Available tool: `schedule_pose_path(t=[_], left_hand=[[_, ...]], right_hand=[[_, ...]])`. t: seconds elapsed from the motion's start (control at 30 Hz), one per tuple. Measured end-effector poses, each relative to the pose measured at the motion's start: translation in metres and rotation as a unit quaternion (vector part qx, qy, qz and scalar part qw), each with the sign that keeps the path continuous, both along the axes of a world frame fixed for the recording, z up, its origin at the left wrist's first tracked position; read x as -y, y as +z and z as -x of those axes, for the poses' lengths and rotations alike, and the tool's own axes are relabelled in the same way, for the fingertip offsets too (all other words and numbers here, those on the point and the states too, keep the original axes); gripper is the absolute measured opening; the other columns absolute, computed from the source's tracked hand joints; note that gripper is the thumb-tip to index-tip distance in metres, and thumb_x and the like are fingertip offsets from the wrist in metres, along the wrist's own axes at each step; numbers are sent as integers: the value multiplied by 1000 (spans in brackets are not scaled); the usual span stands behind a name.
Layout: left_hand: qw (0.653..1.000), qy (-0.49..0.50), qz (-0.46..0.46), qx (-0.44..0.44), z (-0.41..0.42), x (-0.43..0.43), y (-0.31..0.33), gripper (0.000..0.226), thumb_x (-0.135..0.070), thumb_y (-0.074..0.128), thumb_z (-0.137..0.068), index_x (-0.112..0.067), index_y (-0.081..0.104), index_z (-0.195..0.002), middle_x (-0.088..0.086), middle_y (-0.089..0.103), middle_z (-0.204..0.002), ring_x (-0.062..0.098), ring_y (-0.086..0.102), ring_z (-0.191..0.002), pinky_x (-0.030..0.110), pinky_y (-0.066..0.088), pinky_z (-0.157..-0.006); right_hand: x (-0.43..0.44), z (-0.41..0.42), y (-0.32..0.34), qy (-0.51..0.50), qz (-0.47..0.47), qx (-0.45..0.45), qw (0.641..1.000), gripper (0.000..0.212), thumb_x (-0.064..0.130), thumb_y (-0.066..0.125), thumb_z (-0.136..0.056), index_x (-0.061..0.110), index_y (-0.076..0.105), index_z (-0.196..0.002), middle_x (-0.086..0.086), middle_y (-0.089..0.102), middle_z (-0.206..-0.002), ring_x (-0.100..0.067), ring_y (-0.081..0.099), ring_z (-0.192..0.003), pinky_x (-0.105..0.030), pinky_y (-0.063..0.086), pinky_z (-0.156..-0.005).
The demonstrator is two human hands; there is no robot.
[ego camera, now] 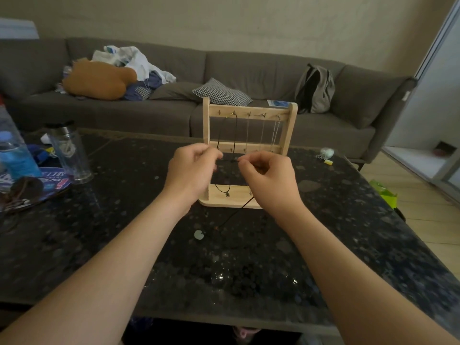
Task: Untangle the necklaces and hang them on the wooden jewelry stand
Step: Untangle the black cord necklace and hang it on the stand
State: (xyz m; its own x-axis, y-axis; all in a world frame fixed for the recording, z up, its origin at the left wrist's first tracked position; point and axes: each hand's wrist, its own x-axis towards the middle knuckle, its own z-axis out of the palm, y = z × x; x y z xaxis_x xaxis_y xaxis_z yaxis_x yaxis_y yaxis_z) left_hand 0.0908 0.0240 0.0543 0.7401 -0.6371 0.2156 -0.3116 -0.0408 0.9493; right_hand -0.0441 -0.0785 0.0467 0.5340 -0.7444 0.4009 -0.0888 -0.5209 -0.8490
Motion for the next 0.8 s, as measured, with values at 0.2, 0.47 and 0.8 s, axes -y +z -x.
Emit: schedule_pose_path(t=[0.2, 0.47, 0.8], left_hand=[[993, -102, -20, 64, 4, -5, 0, 12, -28, 71, -102, -33, 82, -105, -21, 76, -85, 0, 68, -81, 26, 53, -76], [978, -119, -19, 169, 6, -5, -1, 10, -26, 80, -97, -26, 84, -106, -15, 80, -96, -3, 73, -95, 18, 56, -86], [970, -88, -26, 226, 3, -5, -2, 8, -22, 77, -98, -26, 81, -104, -18, 73, -92, -8, 66, -90, 13, 50, -78]], right_hand=[[-3, 2, 3, 21, 38, -3, 999, 10, 20, 70, -102, 24, 78, -97, 11, 74, -82, 0, 69, -77, -13, 55, -68], [-3, 6, 6, 10, -115, 19, 993, 12, 17, 70, -96, 19, 81, -90, 8, 72, -71, 0, 65, -66, -20, 52, -67], [-2, 7, 6, 32, -147, 3, 989, 12, 19, 73, -96, 16, 83, -88, 11, 70, -64, -5, 64, -70, -27, 52, -75]])
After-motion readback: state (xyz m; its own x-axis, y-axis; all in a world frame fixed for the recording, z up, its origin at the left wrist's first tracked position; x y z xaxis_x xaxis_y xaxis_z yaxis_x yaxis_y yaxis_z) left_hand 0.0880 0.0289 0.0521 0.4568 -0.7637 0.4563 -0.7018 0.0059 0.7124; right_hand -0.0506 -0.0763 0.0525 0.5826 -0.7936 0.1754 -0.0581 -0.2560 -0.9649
